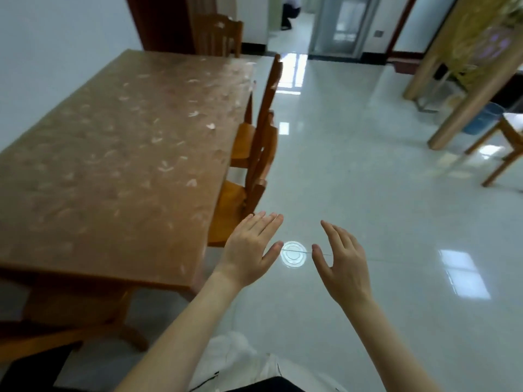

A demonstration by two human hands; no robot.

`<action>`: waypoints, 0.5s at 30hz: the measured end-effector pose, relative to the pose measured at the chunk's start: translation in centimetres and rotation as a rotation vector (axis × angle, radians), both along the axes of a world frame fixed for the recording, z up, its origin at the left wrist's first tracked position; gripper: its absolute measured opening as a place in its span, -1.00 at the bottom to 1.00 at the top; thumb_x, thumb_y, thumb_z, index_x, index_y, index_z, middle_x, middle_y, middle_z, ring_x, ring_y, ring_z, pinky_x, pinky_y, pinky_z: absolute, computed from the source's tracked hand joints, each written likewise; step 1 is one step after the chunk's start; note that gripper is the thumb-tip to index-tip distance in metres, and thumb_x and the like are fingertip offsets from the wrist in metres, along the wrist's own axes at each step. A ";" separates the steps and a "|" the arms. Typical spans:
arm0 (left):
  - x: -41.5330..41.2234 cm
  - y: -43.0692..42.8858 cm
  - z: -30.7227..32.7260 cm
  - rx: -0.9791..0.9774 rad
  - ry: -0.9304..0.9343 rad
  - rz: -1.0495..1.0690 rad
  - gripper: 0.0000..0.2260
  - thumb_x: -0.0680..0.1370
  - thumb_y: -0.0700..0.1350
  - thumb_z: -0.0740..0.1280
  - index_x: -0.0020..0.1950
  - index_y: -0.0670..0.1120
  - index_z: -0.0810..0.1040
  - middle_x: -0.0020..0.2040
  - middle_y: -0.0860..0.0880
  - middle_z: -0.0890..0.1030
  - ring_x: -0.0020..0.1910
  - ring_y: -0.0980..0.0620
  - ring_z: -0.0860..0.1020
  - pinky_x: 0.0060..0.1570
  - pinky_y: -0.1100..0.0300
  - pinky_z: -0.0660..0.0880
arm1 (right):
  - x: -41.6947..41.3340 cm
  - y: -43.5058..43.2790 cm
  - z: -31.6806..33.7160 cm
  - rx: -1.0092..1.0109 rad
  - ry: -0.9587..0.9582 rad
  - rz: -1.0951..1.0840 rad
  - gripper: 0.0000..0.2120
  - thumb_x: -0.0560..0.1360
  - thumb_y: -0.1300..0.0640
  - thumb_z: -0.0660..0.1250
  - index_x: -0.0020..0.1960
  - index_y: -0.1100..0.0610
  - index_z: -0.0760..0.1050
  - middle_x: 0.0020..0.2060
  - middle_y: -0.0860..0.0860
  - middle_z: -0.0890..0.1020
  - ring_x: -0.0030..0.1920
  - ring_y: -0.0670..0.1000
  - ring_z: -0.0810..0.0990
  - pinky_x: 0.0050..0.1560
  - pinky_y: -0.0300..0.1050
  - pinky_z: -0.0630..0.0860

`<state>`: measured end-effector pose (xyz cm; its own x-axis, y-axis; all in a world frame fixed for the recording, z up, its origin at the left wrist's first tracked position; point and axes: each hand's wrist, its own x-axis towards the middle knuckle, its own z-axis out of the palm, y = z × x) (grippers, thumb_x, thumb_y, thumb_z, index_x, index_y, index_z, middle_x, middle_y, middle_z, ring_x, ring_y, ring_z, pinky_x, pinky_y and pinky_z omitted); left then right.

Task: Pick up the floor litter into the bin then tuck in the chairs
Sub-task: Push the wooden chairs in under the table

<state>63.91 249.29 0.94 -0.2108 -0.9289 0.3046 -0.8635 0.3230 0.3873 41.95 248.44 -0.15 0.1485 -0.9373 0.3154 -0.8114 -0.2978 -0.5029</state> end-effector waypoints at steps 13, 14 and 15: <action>-9.1 -12.9 -3.7 0.089 -0.037 -0.176 -0.53 0.59 0.12 0.18 0.44 -0.07 0.40 0.37 0.00 0.49 0.37 -0.01 0.41 0.39 0.05 0.32 | -9.0 -9.4 -2.8 0.071 0.020 -0.164 -0.51 0.56 -0.10 0.16 0.38 0.14 0.46 0.24 0.03 0.59 0.25 0.11 0.53 0.26 0.04 0.43; -9.7 -14.9 -3.8 0.092 -0.036 -0.174 -0.53 0.59 0.12 0.17 0.44 -0.07 0.40 0.37 0.00 0.49 0.37 -0.01 0.41 0.39 0.06 0.32 | -9.8 -11.5 -2.8 0.071 0.025 -0.168 -0.50 0.56 -0.10 0.16 0.38 0.15 0.46 0.24 0.03 0.59 0.25 0.10 0.53 0.26 0.03 0.42; -10.4 -17.1 -4.0 0.091 -0.037 -0.169 -0.53 0.60 0.11 0.16 0.44 -0.07 0.40 0.37 0.00 0.48 0.38 -0.01 0.41 0.39 0.06 0.32 | -10.6 -13.7 -2.7 0.067 0.030 -0.169 -0.50 0.56 -0.11 0.16 0.37 0.15 0.46 0.24 0.04 0.59 0.25 0.10 0.53 0.26 0.03 0.42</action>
